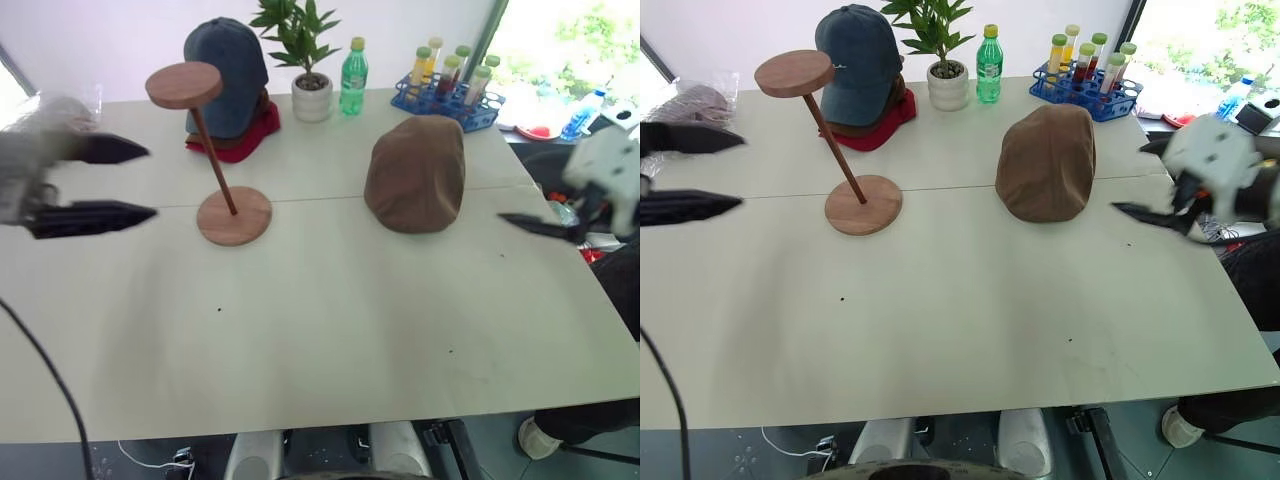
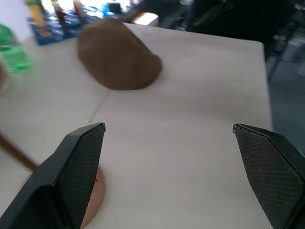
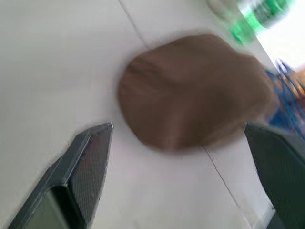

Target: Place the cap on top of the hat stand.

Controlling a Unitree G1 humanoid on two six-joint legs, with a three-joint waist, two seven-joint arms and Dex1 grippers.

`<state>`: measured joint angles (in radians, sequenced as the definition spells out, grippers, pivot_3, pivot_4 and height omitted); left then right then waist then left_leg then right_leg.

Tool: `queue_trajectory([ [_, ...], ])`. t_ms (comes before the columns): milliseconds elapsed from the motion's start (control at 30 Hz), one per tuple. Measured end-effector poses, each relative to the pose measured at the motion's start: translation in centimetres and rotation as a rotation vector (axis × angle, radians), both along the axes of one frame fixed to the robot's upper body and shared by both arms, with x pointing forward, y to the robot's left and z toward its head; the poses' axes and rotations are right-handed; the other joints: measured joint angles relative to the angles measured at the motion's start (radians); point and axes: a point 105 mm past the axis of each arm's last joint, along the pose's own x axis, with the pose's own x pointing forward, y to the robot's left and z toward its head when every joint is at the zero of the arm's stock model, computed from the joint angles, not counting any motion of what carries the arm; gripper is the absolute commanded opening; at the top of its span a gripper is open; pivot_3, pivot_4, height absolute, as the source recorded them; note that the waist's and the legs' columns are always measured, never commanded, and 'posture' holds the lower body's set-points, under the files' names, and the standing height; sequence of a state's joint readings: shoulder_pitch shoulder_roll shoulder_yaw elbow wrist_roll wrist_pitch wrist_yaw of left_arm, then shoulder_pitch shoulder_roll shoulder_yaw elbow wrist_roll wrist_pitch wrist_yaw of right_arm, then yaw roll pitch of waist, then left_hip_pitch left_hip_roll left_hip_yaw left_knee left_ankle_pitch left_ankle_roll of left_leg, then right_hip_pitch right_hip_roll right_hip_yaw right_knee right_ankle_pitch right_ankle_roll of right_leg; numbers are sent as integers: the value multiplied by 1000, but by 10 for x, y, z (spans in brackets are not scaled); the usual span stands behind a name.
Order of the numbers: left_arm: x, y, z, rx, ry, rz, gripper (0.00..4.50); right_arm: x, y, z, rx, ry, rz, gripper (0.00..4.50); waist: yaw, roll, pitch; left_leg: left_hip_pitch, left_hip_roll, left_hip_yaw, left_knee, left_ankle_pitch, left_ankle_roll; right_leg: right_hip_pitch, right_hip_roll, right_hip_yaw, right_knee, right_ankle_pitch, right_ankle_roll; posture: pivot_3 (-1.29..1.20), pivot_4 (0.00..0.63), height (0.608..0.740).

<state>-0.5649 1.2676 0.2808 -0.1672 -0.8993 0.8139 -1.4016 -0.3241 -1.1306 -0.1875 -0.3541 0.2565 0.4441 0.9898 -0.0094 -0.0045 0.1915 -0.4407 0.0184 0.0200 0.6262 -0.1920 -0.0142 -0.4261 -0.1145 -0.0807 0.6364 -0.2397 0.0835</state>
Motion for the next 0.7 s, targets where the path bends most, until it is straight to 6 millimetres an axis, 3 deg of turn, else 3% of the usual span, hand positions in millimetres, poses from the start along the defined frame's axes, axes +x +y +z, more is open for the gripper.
queue_trajectory([
  [100,8,-17,-13,20,37,-86,4500,1,29,-24,-36,-46,13,4448,1,-1,0,-2,0,0,5,0,0,0,0,1,0,-1,-1,0,150,740],
  [267,16,-34,-20,25,71,-177,4500,23,45,-56,-129,-169,-43,4448,0,-5,-1,-3,-1,0,6,0,1,0,0,1,-1,-1,-1,0,150,740],
  [467,20,-51,-15,14,56,-242,4500,50,41,-95,-247,-237,-98,4448,-2,-6,0,-3,-1,0,6,0,1,0,1,1,0,2,1,0,150,740],
  [700,20,-51,-14,13,75,-240,4500,80,34,-106,-298,-328,-167,4448,-7,-6,0,-2,0,0,6,0,1,0,1,3,2,2,1,0,150,740],
])
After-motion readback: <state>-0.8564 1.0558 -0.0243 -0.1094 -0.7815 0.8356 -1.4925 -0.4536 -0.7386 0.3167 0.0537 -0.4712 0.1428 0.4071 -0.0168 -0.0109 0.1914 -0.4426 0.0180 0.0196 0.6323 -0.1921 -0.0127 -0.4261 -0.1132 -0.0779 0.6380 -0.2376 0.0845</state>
